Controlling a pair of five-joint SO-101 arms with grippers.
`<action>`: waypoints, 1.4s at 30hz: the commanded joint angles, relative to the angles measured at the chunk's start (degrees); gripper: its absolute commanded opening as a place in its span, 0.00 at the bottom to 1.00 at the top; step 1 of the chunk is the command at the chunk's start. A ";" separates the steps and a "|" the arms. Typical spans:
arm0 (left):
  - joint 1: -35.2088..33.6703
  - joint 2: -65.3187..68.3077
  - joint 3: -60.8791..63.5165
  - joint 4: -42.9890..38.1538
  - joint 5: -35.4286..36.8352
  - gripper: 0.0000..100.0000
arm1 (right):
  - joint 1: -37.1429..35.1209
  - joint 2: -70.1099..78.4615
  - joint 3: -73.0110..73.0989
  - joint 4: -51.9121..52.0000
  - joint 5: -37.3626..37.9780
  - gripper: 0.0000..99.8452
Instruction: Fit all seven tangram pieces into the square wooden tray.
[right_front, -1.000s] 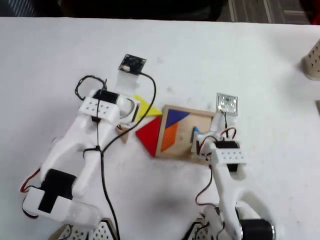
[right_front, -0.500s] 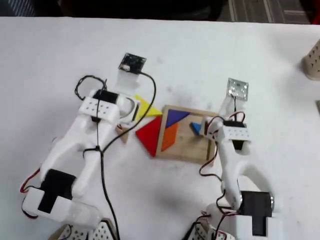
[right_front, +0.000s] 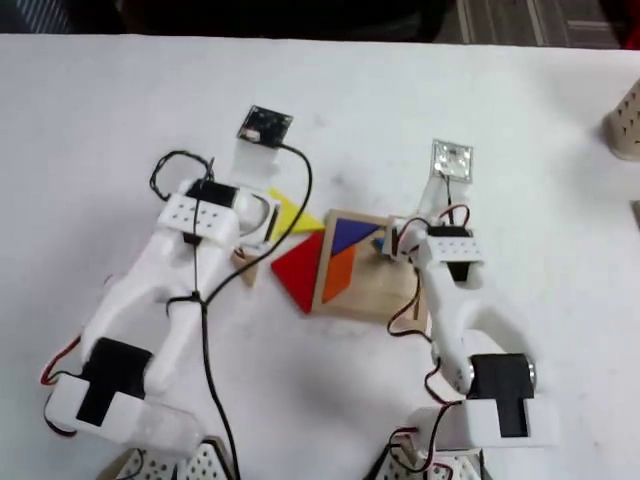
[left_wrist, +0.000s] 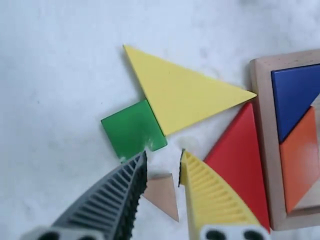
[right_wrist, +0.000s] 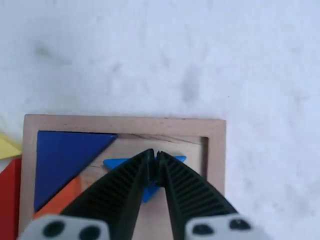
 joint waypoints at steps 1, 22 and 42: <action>-0.31 -0.48 -0.09 -1.14 -0.26 0.14 | -3.12 0.31 -0.88 -0.31 1.05 0.02; -0.57 -0.48 -0.09 -2.55 -0.26 0.14 | -3.82 -15.96 10.99 1.10 0.79 0.02; -0.57 -0.57 0.97 -4.40 -0.35 0.14 | -12.35 -15.78 10.02 3.56 0.70 0.02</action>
